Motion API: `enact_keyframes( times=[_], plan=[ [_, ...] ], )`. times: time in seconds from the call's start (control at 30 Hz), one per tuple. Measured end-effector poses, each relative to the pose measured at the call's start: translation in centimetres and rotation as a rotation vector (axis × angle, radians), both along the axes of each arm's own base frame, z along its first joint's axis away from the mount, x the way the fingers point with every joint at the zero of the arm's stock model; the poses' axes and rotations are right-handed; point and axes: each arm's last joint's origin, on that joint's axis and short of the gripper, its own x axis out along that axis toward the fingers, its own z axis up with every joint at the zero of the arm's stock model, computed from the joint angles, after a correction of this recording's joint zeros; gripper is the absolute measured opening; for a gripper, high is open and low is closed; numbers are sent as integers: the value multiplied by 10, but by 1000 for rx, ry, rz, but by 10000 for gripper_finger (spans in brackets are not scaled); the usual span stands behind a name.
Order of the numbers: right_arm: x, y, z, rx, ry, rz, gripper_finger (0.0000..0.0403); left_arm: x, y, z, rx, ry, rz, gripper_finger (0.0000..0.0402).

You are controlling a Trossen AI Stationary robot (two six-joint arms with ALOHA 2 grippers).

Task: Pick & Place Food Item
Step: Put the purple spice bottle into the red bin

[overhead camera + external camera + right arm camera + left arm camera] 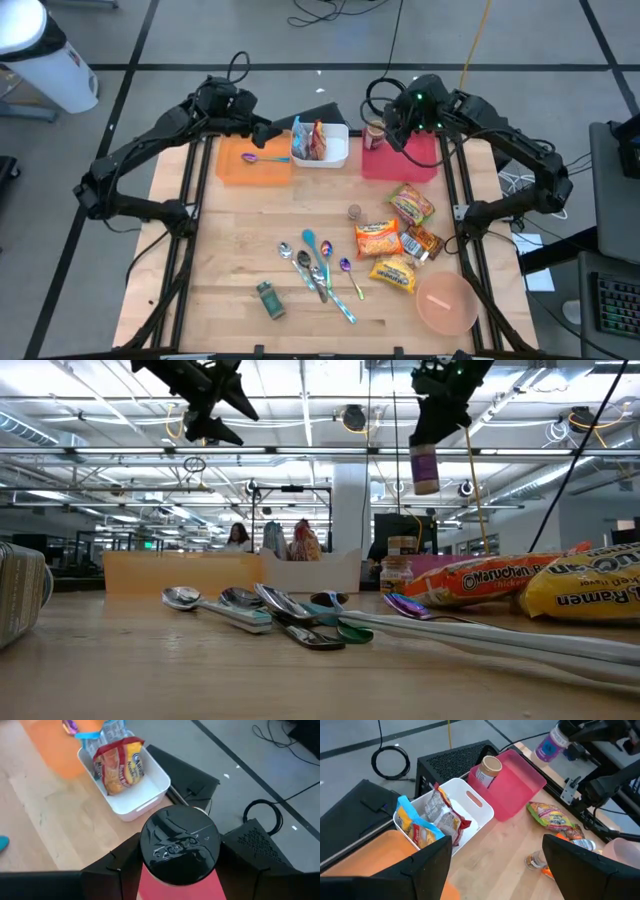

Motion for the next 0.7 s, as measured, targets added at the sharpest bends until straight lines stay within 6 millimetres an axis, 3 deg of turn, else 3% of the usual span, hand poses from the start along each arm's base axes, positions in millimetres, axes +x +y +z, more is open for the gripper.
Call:
enact_keyframes(
  times=[0.27, 0.7],
  plan=[
    [1, -10, -3, -37, -19, -90, 195, 18, -4, -10, -25, 27, -45, 319],
    [12, 4, -59, 41, -130, -116, 195, 34, -8, -21, -56, 61, -86, 319]
  ],
)
